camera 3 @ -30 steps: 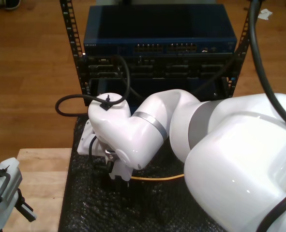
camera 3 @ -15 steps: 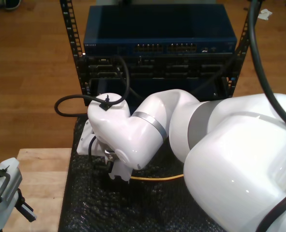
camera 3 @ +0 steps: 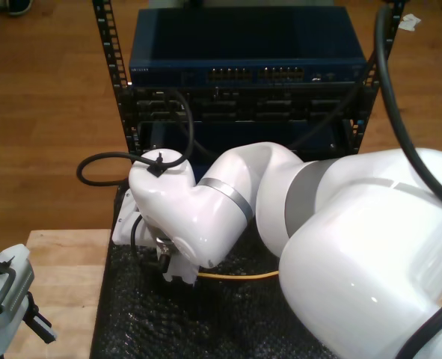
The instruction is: Grab the cable and plug it in
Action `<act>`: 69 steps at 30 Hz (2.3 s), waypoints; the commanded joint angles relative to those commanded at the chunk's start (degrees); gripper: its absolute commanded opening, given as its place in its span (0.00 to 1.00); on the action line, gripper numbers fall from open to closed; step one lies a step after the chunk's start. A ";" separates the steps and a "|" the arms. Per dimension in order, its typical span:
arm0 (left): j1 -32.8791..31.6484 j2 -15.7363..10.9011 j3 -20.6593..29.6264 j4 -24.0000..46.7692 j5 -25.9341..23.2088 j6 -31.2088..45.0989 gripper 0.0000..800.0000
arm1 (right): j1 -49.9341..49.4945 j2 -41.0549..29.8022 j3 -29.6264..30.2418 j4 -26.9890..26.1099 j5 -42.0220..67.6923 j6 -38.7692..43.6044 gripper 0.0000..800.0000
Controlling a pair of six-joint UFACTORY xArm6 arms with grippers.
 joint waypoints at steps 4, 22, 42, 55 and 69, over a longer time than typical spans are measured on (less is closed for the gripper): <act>0.00 0.00 0.00 0.00 0.00 0.18 1.00 | 0.00 0.44 0.00 0.00 -0.09 0.00 0.38; 0.00 0.00 -0.09 0.00 0.00 0.18 1.00 | -0.09 0.62 0.00 -2.20 -0.09 -0.09 0.24; 0.00 0.09 -0.09 0.00 0.00 0.18 1.00 | -0.09 0.53 -0.09 -2.55 -0.09 -0.18 0.10; 0.00 0.26 -0.09 0.00 0.18 0.18 1.00 | -0.62 -0.62 -1.41 -4.31 -2.81 -12.57 0.02; -0.09 0.88 0.00 0.00 0.62 0.35 1.00 | -6.24 -5.19 -1.58 0.44 -0.97 -19.60 0.01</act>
